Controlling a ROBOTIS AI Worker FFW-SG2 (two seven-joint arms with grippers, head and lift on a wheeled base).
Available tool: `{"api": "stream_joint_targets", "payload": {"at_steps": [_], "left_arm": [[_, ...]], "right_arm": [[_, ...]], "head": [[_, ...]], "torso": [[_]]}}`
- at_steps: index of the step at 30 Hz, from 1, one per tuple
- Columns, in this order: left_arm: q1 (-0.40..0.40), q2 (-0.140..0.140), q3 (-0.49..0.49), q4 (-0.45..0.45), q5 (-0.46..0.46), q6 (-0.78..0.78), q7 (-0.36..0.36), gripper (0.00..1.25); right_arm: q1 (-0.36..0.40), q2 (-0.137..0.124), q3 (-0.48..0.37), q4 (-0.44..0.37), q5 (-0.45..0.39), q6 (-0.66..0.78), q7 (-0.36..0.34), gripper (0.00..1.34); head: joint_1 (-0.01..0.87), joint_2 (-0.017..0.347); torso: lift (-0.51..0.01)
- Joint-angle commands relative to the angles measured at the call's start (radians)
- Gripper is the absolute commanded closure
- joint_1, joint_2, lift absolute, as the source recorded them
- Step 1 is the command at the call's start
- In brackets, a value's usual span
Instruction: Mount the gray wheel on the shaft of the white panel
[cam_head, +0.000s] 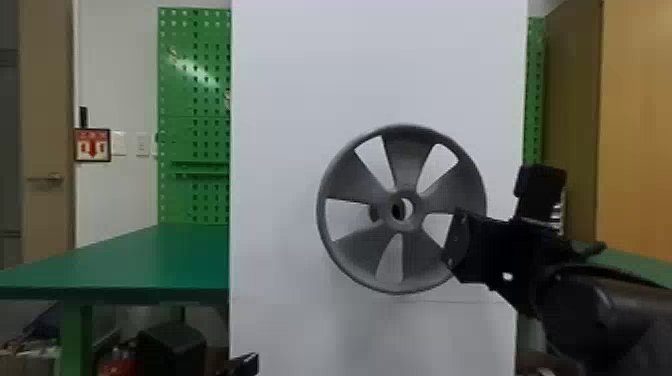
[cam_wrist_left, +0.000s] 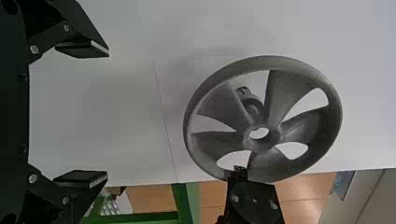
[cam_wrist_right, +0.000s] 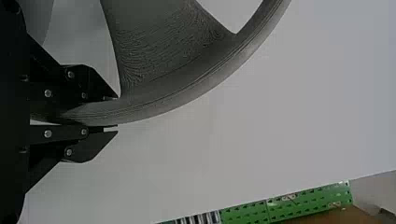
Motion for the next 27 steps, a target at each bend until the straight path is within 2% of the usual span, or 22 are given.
{"api": "stream_joint_targets", "payload": {"at_steps": [1, 27], "left_arm": [[0.0, 0.0, -0.001, 0.0, 0.0, 0.0, 0.0, 0.34], [-0.004, 0.0, -0.004, 0.003, 0.001, 0.0, 0.0, 0.34]], "right_arm": [[0.003, 0.001, -0.008, 0.003, 0.007, 0.003, 0.0, 1.22], [-0.02, 0.001, 0.029, 0.06, 0.004, -0.02, 0.0, 1.22]], "head": [[0.038, -0.008], [0.038, -0.008]], "torso": [[-0.496], [-0.496]]}}
